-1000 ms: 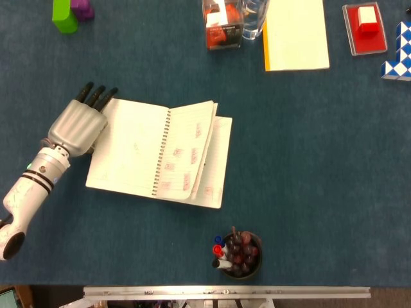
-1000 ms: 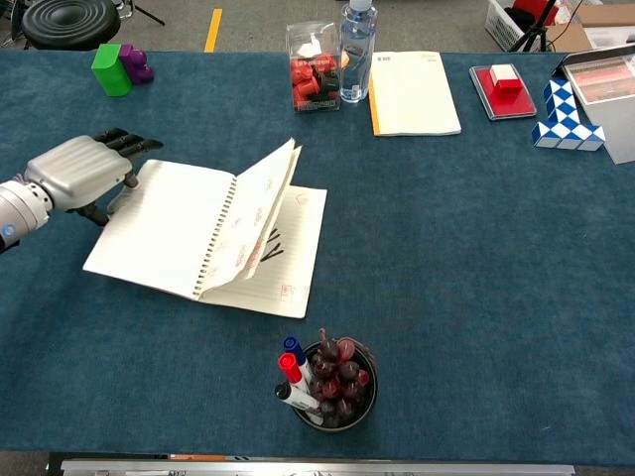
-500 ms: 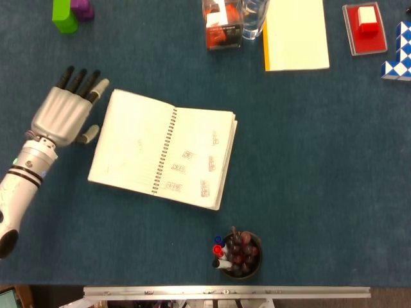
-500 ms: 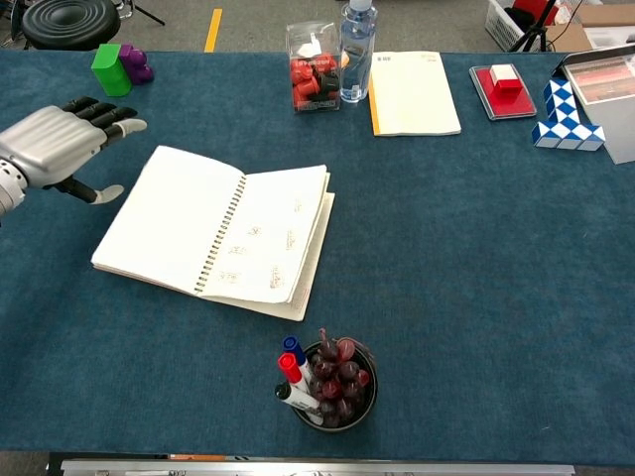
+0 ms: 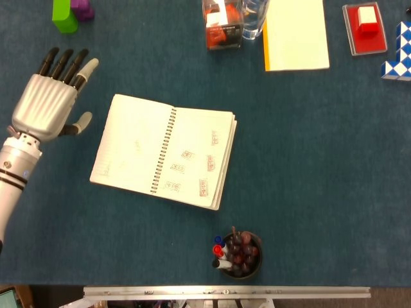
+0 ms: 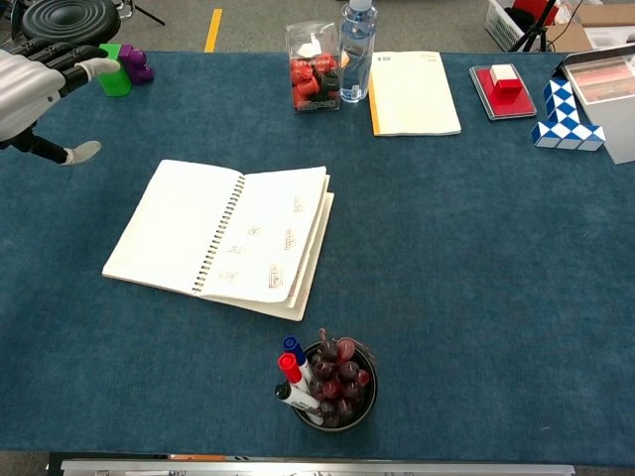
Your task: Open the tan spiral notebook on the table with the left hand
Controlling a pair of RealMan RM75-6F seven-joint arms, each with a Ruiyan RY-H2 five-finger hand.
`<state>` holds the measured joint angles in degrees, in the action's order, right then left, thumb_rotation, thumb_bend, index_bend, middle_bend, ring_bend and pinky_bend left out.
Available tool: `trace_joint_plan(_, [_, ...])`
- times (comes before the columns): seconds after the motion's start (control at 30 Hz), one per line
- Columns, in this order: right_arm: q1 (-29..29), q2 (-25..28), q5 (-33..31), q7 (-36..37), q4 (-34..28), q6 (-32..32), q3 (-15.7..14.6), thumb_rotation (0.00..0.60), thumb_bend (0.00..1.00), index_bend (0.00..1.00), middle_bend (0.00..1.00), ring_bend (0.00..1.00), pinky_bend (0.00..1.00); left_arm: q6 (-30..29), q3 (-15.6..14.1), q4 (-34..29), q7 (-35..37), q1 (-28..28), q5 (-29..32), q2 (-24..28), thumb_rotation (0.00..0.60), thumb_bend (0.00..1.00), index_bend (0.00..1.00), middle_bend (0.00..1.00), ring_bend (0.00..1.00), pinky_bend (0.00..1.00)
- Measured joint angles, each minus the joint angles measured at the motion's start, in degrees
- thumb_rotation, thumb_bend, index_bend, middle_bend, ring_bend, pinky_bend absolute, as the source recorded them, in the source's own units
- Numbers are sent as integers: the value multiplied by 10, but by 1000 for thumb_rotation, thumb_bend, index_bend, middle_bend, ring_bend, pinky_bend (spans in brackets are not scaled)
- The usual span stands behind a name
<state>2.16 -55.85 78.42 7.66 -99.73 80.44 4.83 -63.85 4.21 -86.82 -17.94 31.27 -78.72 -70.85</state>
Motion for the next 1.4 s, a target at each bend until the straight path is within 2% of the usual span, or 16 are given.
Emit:
trace_joint_plan(0.1, [-1, 2, -1, -1, 0, 3, 1, 600, 277, 162, 248, 165, 214, -15, 2, -42, 1, -12, 5, 17, 559, 307, 0, 0, 0, 38])
trace_joint_plan(0.17, [-2, 3, -2, -1, 0, 5, 2, 600, 277, 162, 248, 165, 214, -24, 3, -68, 6, -22, 15, 27, 596, 308, 0, 0, 0, 39])
trace_joint_plan(0.3, [-3, 4, -4, -5, 0, 6, 2, 600, 277, 162, 248, 164, 214, -46, 2, -114, 23, -55, 46, 52, 600, 307, 0, 0, 0, 42])
trace_joint_plan(0.63, [1, 0, 8, -34, -9, 5, -3, 600, 277, 162, 248, 164, 214, -120, -12, -146, 65, -135, 80, 64, 600, 307, 0, 0, 0, 42])
trace_joint_plan(0.9, [1, 0, 26, -47, -25, 8, -10, 600, 278, 162, 248, 164, 214, -190, -38, -136, 76, -201, 66, 48, 600, 307, 0, 0, 0, 42])
trace_joint_plan(1.1, [6, 2, 48, -45, -28, 7, -15, 600, 278, 177, 248, 165, 214, -211, -55, -145, 77, -233, 49, 53, 600, 307, 0, 0, 0, 42])
trace_joint_plan(1.4, [20, 6, 83, -51, -42, -1, -22, 600, 277, 179, 248, 165, 214, -226, -51, -160, 75, -252, 36, 61, 600, 307, 0, 0, 0, 42])
